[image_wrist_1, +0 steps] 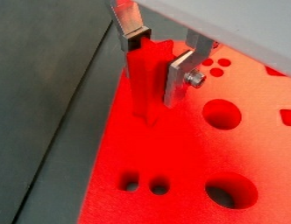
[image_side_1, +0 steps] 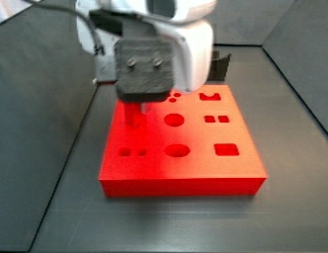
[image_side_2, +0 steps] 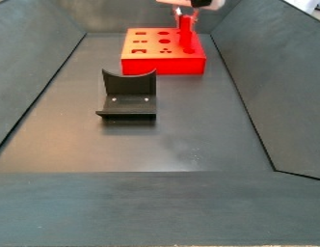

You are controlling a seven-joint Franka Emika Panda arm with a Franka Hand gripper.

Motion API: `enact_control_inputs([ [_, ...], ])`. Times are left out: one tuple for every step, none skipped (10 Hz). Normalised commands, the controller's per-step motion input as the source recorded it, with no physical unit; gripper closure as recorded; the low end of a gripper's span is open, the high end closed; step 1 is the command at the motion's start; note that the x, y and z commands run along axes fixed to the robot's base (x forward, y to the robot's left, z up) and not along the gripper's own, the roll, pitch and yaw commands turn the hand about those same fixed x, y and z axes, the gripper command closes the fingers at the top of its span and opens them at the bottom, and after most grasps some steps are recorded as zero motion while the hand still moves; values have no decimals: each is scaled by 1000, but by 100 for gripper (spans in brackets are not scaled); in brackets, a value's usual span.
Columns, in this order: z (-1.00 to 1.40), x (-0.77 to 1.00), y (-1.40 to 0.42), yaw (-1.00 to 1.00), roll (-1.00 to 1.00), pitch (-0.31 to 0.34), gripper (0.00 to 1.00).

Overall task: Pick up the star object. Move up. Place the star object on the fixture. Regrasp the star object. Move to above the board. Insert the star object.
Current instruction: Insert the star object.

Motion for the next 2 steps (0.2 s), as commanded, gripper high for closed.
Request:
enact_control_inputs([
  [0,0,0,0,0,-10,100],
  [0,0,0,0,0,0,100],
])
